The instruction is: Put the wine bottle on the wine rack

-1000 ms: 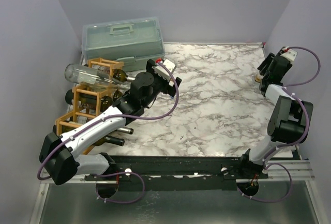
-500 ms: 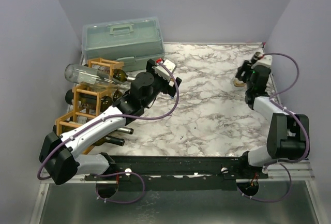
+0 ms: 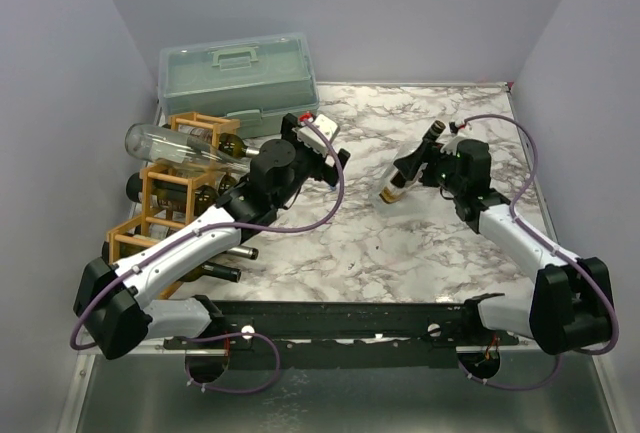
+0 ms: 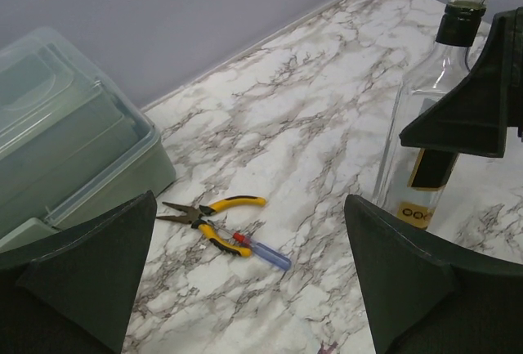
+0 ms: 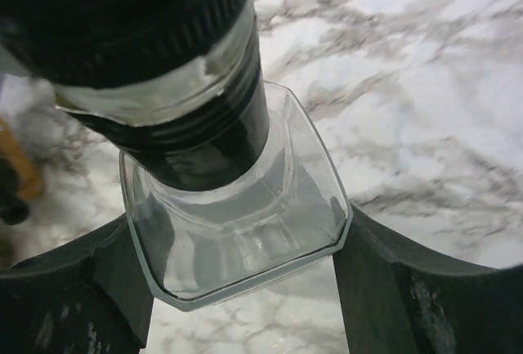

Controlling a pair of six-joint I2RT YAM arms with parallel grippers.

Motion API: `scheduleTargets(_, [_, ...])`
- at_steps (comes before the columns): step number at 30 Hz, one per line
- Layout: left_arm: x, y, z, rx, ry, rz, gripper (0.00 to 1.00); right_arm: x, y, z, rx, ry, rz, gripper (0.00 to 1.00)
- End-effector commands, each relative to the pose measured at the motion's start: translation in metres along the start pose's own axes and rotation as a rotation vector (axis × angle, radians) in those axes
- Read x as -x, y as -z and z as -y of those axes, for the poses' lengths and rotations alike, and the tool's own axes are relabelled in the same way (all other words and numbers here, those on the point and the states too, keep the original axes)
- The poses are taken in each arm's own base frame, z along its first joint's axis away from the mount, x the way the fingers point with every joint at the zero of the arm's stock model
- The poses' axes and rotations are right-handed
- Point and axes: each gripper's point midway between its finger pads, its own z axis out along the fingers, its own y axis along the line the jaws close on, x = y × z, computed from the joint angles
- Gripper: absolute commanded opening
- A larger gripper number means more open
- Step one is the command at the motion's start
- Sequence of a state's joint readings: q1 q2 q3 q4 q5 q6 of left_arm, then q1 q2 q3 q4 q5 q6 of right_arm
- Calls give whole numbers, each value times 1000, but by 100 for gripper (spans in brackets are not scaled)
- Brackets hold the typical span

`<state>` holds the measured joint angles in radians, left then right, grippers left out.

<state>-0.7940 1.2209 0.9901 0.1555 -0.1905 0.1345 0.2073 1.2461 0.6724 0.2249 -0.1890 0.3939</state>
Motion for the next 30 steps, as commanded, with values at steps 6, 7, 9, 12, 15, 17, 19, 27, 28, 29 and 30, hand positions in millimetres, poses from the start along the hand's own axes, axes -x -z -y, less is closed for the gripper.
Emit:
scheduleTargets(6, [-21,-14,29,-126,24,-45,99,41,24,-77,213,-617,-65,0])
scheduleTargets(7, [-22,-15,34,-147,29,-48,99,41,25,-83,247,-660,-71,0])
scheduleTargets(9, [-25,-17,46,-192,34,-57,99,40,26,-91,277,-709,-78,0])
scheduleTargets(12, [-37,-21,64,-250,26,-86,99,43,29,-104,302,-715,-83,0])
scheduleTargets(15, [-44,-23,82,-314,40,-115,99,50,33,-113,313,-692,-71,0])
scheduleTargets(17, [-47,-23,90,-350,53,-123,99,52,34,-115,315,-691,-68,0])
scheduleTargets(19, [-50,-22,97,-368,51,-133,99,53,36,-118,332,-694,-70,0])
scheduleTargets(27, [-59,-24,95,-316,-1,-169,99,56,53,-142,401,-680,-93,0])
scheduleTargets(28, [-60,-24,95,-314,-3,-172,99,57,55,-147,413,-671,-97,0])
scheduleTargets(29, [-60,-24,95,-315,-4,-175,99,58,57,-152,424,-660,-99,0])
scheduleTargets(30, [-60,-25,95,-314,-3,-176,99,60,58,-158,436,-650,-99,0])
